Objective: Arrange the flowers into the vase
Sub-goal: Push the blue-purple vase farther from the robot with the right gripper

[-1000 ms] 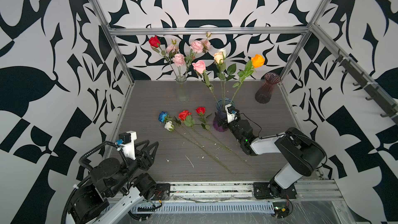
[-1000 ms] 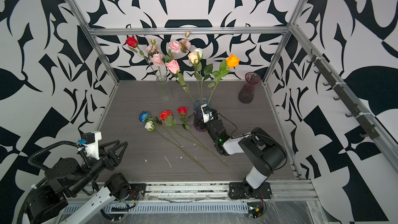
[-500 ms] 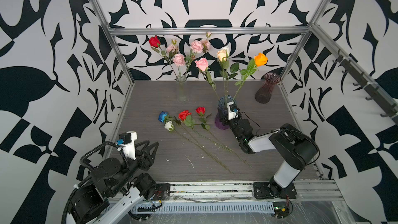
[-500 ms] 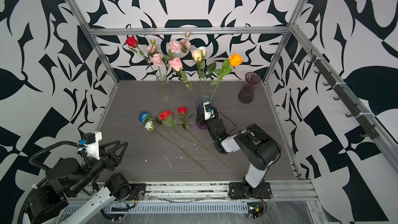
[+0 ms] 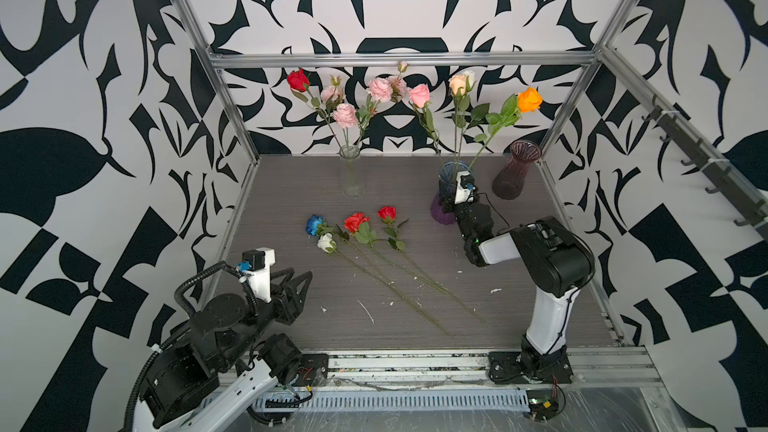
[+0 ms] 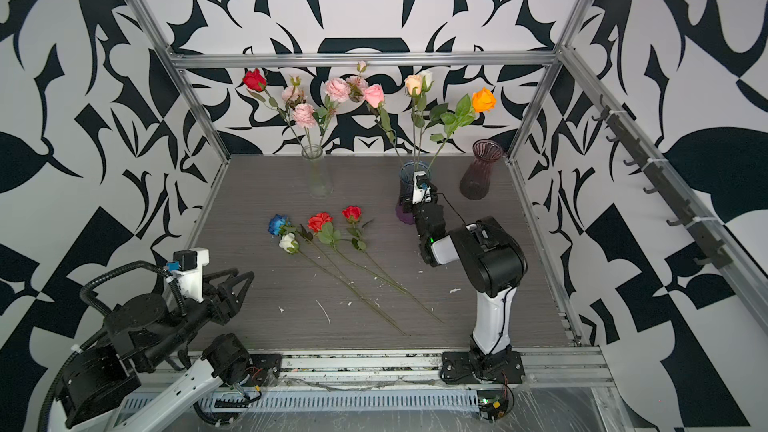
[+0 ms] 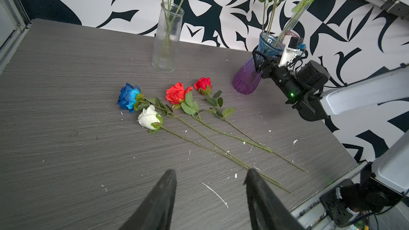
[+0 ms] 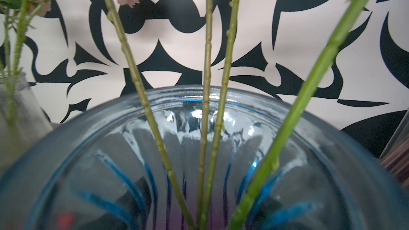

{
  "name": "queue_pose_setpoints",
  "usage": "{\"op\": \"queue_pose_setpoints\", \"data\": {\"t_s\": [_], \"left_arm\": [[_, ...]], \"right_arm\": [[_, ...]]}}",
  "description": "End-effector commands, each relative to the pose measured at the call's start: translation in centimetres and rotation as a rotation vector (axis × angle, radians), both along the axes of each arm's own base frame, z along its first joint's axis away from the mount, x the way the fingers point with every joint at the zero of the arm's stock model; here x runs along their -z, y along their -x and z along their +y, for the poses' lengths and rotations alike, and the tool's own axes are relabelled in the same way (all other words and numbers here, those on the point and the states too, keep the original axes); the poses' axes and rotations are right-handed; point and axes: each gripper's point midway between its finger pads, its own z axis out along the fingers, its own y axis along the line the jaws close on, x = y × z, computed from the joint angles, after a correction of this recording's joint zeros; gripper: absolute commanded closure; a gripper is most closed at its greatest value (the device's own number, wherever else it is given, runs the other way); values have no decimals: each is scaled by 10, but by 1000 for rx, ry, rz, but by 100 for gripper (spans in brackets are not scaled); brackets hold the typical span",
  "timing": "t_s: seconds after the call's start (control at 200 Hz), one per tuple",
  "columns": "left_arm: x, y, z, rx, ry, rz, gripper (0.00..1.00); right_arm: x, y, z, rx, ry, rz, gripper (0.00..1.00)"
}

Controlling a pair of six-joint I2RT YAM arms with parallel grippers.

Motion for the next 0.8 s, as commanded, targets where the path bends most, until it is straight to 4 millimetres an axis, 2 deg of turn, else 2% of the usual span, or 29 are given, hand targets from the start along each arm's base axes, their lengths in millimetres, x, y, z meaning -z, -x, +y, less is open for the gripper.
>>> {"op": "queue_pose_setpoints", "data": {"t_s": [0.0,0.18,0.325,0.46,0.725,0.795], "left_arm": [[7,0,4,-20,-24,19,45],[6,-2,7,-40,-23,18,45],[8,-5,6,-53,-34,33,45],[9,-8,4,-55,-40,42,45],[7,-11,1,-54,-23,36,45],[8,-10,1,-54,-22,36,45]], "right_arm": [[-19,-24,-13,1,-55,-55,58],[-7,-62,-36,29,-57,-35,57],[-4,-80,-46,26,-54,-28,57],[-4,-85,-49,21,-58,-25,57],[-5,-82,-46,-4,-62,-15,55],[-6,-81,-46,-5,-61,-15,49]]}}
